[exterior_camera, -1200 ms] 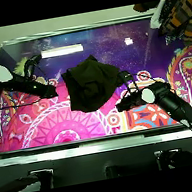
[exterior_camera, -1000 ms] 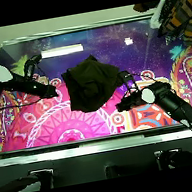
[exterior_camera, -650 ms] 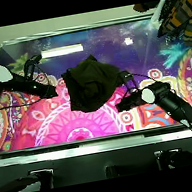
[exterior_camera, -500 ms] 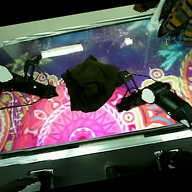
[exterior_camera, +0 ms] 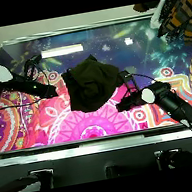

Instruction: Fold the clothes and pants, and hang the long-sleeved shirts on hangers.

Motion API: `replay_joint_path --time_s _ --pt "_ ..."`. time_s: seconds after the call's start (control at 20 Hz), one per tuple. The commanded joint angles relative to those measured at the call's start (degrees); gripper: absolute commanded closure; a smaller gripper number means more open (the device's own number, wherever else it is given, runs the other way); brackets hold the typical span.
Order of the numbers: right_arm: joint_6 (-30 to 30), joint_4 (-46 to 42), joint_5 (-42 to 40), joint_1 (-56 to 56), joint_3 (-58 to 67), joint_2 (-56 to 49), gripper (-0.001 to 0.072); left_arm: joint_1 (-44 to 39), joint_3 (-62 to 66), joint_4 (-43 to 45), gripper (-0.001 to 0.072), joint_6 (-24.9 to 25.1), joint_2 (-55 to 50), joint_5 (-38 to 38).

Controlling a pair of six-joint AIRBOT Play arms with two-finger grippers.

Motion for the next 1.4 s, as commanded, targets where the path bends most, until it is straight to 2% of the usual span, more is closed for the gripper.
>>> replay_joint_path --time_s 0.0,0.25,0.3,0.35,0.4,0.45,0.6,0.7,0.75,0.95,1.0,1.05,1.1,1.35 --pt "0.0 0.0 0.0 0.1 0.0 0.0 0.0691 0.0 0.0 0.0 0.0685 0.0 -0.1 1.7" --pt "0.0 0.0 -0.5 0.1 0.0 0.0 0.0691 -0.2 0.0 -0.2 0.0670 -0.8 -0.1 3.5" --pt "0.0 0.0 -0.4 0.1 0.0 0.0 0.0691 -0.5 0.0 -0.1 0.0656 -5.2 -0.2 2.9" --pt "0.1 0.2 0.2 0.1 0.0 0.0 0.0691 -0.9 0.0 0.8 0.0435 -6.4 -0.2 2.4" --pt "0.0 1.0 0.6 0.1 0.0 0.0 0.0691 -0.9 0.0 1.9 -0.0013 -6.8 -0.3 1.7" --pt "0.1 1.5 0.5 0.1 0.0 0.0 0.0691 -0.5 0.0 3.1 -0.0013 -8.0 -0.3 1.4" --pt "0.1 3.3 1.5 0.1 0.0 0.0 0.0691 2.8 -3.3 0.0 -0.0013 -7.0 -0.3 3.6" --pt "0.1 4.3 2.0 0.1 0.0 0.0 0.0691 5.9 -9.3 -9.6 -0.0013 -3.5 -0.5 6.7" --pt "0.9 5.2 2.6 0.1 0.0 0.0 0.0691 6.9 -13.4 -14.8 -0.0013 -0.2 -0.6 8.4" --pt "1.4 8.2 6.4 0.1 0.0 0.0 0.0681 7.0 -27.1 -23.3 -0.0013 5.5 -1.0 16.9" --pt "1.4 9.2 7.1 0.1 0.0 0.0 0.0622 6.4 -29.2 -24.8 -0.0012 6.1 -1.3 19.6" --pt "2.3 10.1 7.5 0.1 0.0 0.0 0.0522 5.9 -30.4 -25.9 -0.0012 6.5 -1.9 21.4" --pt "3.7 10.8 7.6 0.1 0.0 0.0 0.0490 5.3 -30.9 -26.4 -0.0012 6.5 -2.9 22.6" --pt "13.4 11.0 6.2 0.1 0.7 0.0 0.0487 2.1 -30.9 -27.5 -0.0012 6.7 -7.6 27.7"
